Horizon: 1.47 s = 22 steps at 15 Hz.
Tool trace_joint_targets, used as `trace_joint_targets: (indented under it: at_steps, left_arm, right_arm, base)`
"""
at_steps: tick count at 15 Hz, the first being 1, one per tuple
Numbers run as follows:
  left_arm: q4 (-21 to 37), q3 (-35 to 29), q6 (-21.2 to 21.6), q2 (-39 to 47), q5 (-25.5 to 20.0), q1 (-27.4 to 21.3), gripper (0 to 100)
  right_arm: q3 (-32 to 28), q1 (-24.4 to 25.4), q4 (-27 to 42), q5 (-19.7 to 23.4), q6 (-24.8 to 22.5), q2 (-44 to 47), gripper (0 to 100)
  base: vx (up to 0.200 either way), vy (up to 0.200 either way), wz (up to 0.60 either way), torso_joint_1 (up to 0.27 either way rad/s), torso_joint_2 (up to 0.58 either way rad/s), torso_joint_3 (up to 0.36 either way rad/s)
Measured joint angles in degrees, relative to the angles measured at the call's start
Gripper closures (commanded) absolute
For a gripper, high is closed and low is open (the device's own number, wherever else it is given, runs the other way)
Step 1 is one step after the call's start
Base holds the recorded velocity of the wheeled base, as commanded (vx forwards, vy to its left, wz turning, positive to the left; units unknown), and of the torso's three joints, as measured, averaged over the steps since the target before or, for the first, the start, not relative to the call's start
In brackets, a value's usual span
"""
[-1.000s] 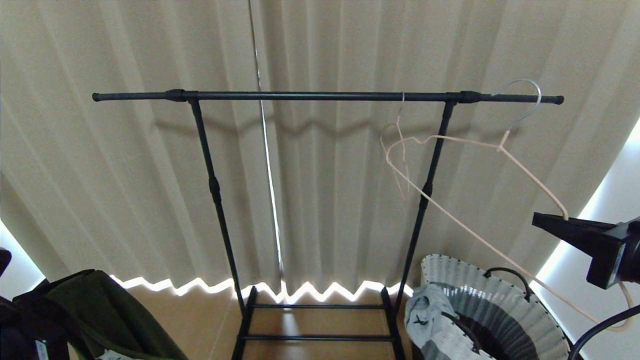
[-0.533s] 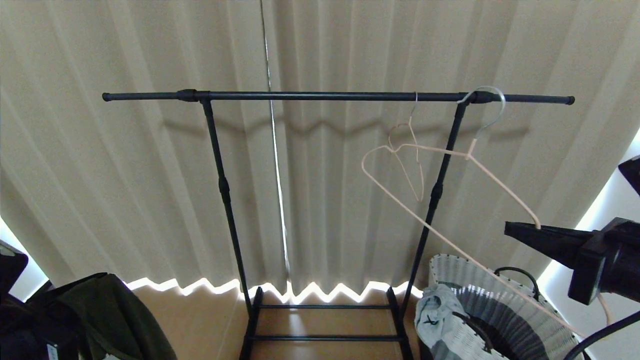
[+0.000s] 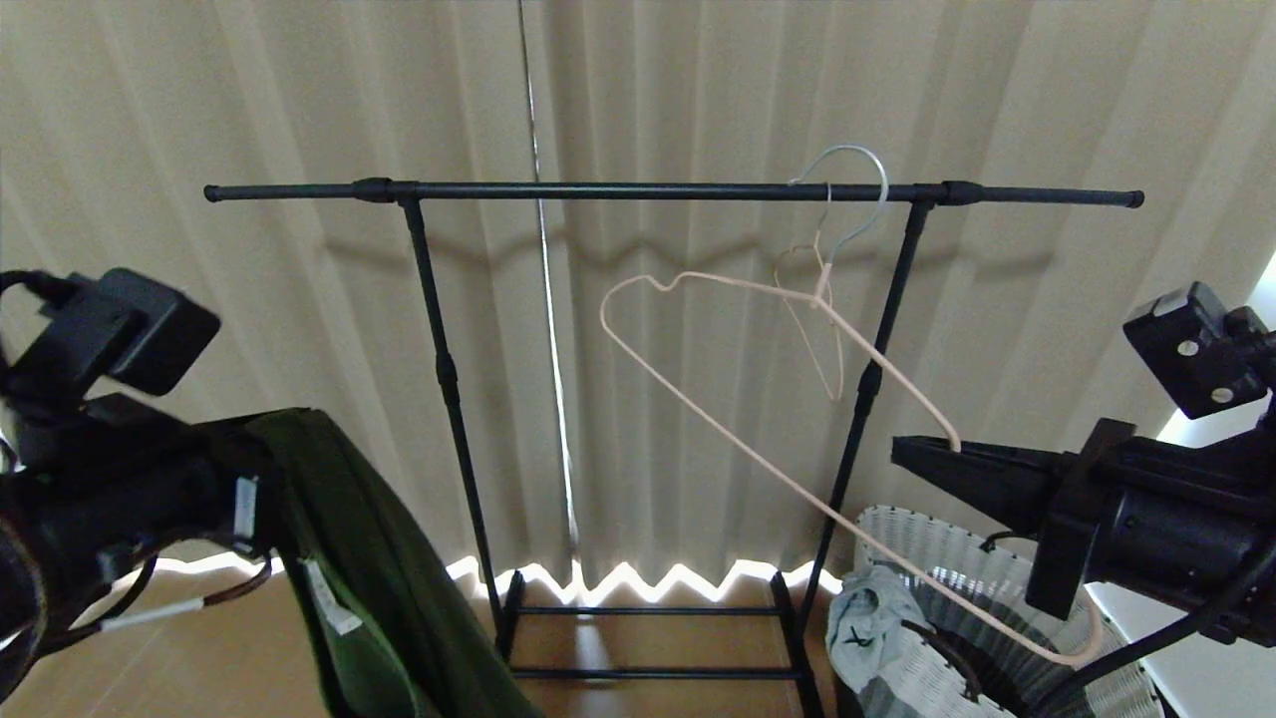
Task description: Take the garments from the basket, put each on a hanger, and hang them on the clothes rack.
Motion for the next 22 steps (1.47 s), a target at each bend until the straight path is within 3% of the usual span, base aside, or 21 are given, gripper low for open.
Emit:
trace_joint_targets:
  at_steps: [5, 8, 10, 19, 22]
  left_arm:
    - [0.0, -17.5, -3.0, 17.6, 12.8, -3.0, 100]
    - [-0.1, -23.3, -7.1, 23.3, 14.0, -4.1, 100]
    - [-0.1, -25.0, -9.4, 25.3, 14.0, -4.8, 100]
    - [0.0, -25.7, -10.1, 27.1, 14.1, -5.0, 100]
    - [0.1, -25.6, -10.3, 27.0, 14.7, -5.4, 100]
  right_arm:
    - [0.1, 4.3, -1.7, 4.3, 0.0, 2.4, 100]
    - [0.1, 5.9, -1.7, 4.5, 0.0, 2.6, 100]
    - [0.6, 7.0, -1.7, 4.9, 0.0, 2.5, 100]
    - [0.1, 8.1, -2.0, 5.0, 0.0, 3.3, 100]
    - [-0.2, 8.1, -6.4, 4.8, -0.3, 5.6, 100]
  base:
    - [0.0, 0.0, 0.0, 0.0, 0.0, 0.0]
    - [0.0, 0.0, 0.0, 0.0, 0.0, 0.0]
    - [0.0, 0.0, 0.0, 0.0, 0.0, 0.0]
    - [0.0, 0.0, 0.0, 0.0, 0.0, 0.0]
    - [0.0, 0.0, 0.0, 0.0, 0.0, 0.0]
